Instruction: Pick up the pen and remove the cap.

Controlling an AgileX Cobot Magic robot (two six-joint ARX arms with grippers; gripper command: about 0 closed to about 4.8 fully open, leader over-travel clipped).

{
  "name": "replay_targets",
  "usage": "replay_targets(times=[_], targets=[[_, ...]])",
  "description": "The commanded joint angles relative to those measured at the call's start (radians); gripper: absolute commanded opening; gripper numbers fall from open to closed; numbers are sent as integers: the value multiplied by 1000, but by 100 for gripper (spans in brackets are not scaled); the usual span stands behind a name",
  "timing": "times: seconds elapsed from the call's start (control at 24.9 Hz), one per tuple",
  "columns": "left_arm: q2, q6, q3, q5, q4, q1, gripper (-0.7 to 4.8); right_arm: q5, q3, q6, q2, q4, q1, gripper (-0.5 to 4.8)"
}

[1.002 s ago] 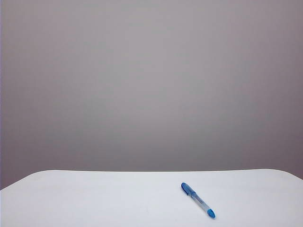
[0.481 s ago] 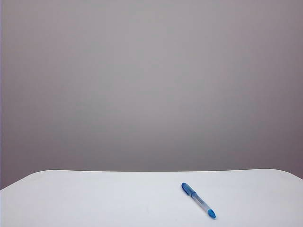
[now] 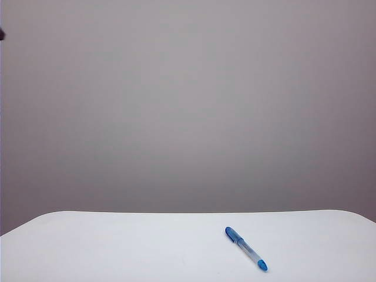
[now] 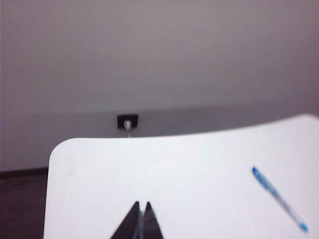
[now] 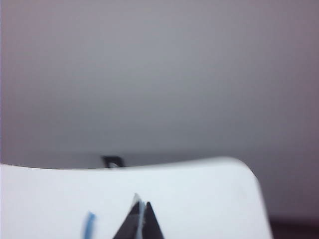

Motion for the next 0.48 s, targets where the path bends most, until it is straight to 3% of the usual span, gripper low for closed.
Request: replay_targets(times=[0.04,0.24,0.36,0.48], targets=[[133,80,129,18,-95,0,-6,-126,88,-35,144,81,0,-1],[328,157,288,63,-184,-1,-6,-164,378,-34,451,-109,0,-1],[394,159,330,63,-194,-2,-6,-233,568,-27,611,-207,1,-1],[455,160,374,68,-220,-5,-6,-235,742,-24,753,-336,1,-1]])
